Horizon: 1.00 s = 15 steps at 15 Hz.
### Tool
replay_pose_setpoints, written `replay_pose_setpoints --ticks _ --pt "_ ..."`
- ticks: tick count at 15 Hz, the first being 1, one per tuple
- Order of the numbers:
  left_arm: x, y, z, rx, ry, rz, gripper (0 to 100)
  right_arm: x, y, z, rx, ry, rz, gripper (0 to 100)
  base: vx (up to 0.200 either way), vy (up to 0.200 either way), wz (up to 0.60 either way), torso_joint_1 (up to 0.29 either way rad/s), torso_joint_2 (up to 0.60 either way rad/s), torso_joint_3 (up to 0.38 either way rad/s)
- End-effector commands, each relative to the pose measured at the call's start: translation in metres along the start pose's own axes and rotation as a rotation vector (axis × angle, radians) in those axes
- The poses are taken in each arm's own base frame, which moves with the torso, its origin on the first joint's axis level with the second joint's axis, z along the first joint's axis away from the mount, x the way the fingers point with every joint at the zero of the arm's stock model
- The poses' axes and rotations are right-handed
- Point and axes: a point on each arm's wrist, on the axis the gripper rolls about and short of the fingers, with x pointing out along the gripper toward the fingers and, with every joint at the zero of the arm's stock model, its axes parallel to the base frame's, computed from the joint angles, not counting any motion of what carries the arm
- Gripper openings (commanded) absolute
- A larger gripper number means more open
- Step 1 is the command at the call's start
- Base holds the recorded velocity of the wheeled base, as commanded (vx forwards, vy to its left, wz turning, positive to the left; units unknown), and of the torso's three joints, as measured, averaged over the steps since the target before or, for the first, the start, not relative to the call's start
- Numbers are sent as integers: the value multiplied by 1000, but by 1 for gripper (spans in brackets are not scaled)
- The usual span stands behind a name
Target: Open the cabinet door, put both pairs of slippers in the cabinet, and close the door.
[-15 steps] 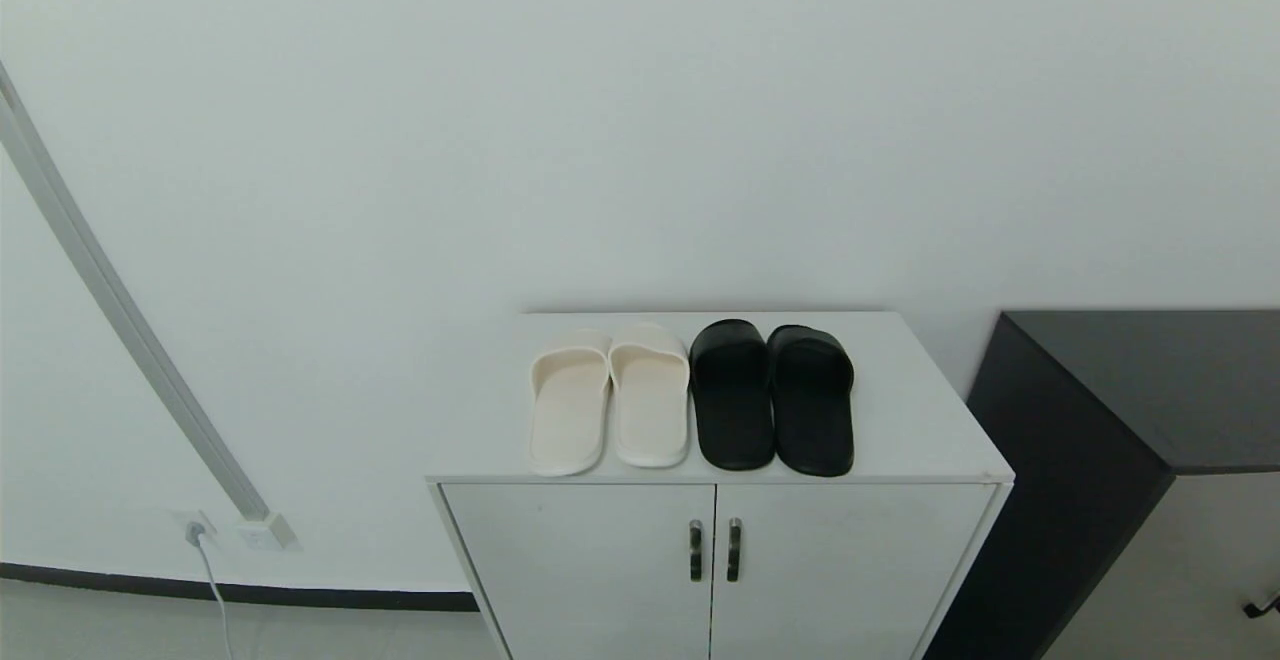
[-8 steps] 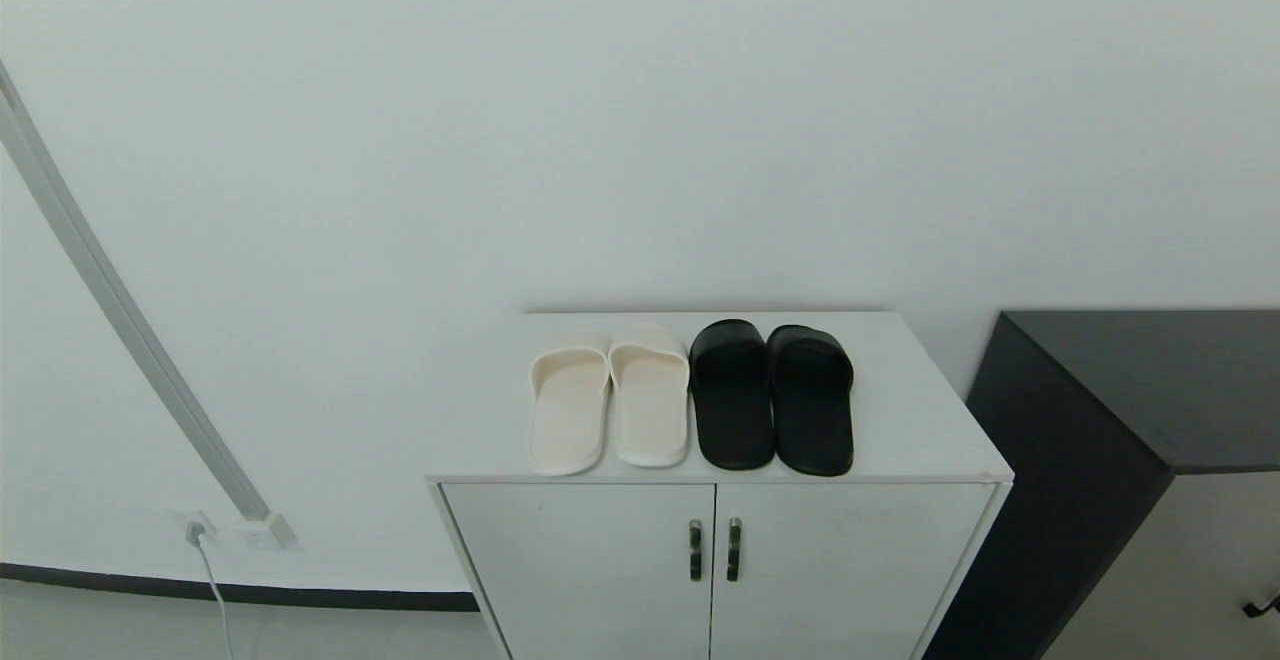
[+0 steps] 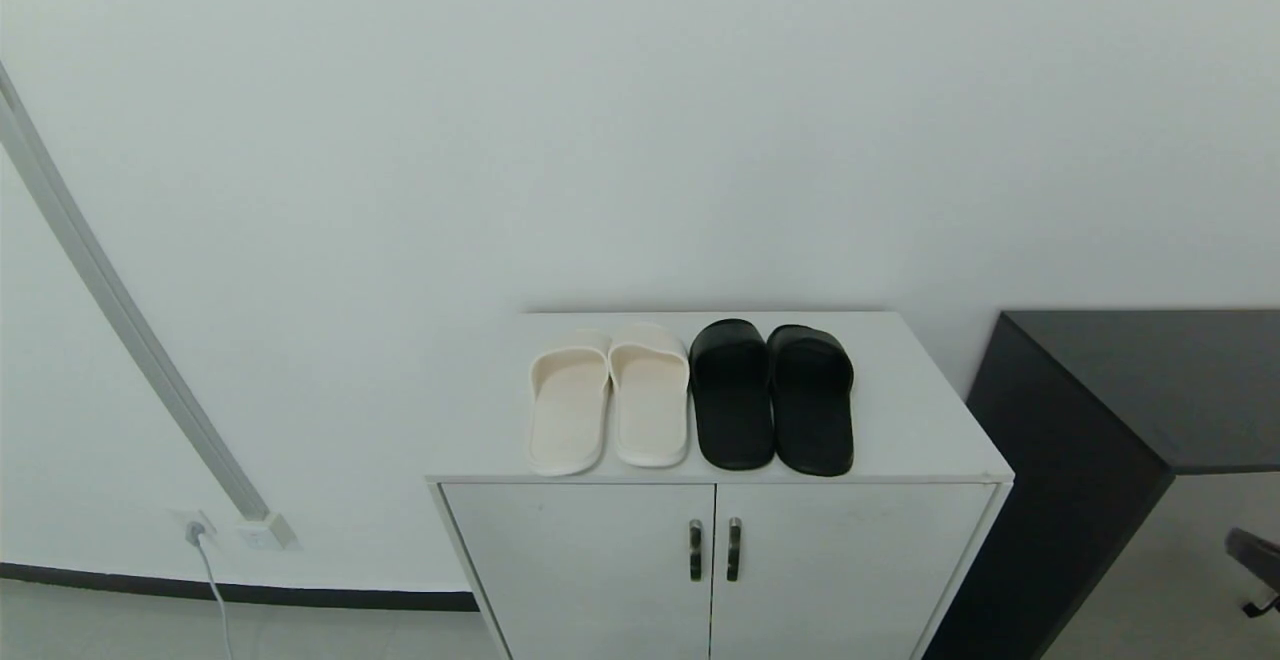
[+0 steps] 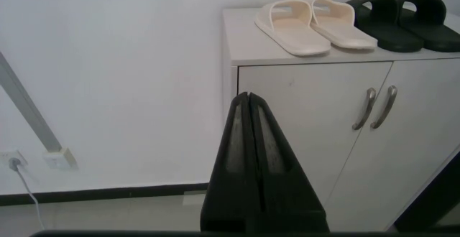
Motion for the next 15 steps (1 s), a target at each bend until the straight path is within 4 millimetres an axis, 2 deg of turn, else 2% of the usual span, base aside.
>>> replay_pose_setpoints --ticks 1,5,10,11,12,15 --pt "0 0 0 1 1 0 0 52 23 5 -22 103 93 100 0 0 0 0 0 0" --pt "0 0 0 -8 1 0 0 83 64 13 -35 109 166 100 0 0 0 0 0 0" --pt "0 0 0 -7 1 0 0 125 106 27 26 117 125 100 0 0 0 0 0 0" --pt "0 0 0 -7 1 0 0 141 115 29 25 120 94 100 0 0 0 0 0 0" --pt "0 0 0 -7 1 0 0 147 117 29 23 118 77 100 0 0 0 0 0 0" --pt "0 0 0 -7 1 0 0 202 140 25 31 67 -33 100 0 0 0 0 0 0"
